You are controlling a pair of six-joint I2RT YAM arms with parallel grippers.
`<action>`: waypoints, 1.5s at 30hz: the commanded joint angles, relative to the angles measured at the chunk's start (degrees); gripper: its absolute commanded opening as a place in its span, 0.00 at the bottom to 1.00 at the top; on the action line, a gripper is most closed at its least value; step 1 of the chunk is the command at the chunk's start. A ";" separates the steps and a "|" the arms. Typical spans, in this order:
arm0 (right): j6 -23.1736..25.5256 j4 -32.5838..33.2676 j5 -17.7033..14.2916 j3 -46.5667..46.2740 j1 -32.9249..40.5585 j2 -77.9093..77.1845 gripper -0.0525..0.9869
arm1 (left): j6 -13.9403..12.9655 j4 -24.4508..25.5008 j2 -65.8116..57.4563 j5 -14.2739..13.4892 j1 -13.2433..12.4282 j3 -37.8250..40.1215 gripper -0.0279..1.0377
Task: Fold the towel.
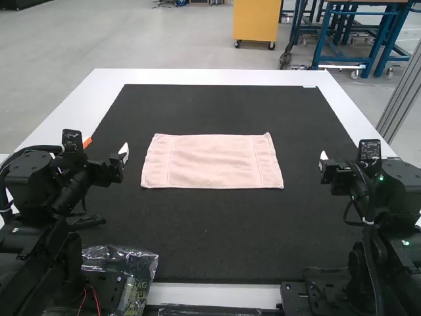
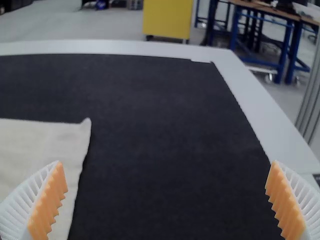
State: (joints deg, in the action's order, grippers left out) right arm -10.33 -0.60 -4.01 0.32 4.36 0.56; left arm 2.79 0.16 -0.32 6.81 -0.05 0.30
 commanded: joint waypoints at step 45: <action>-15.16 -17.33 -3.37 -0.32 -0.58 -0.56 0.92 | -10.78 -15.11 0.32 -6.19 -0.91 -0.21 0.92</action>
State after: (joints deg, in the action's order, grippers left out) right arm -18.46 -15.29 -5.91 0.32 4.36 0.56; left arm -7.35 -11.64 -0.32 3.90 -0.43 0.30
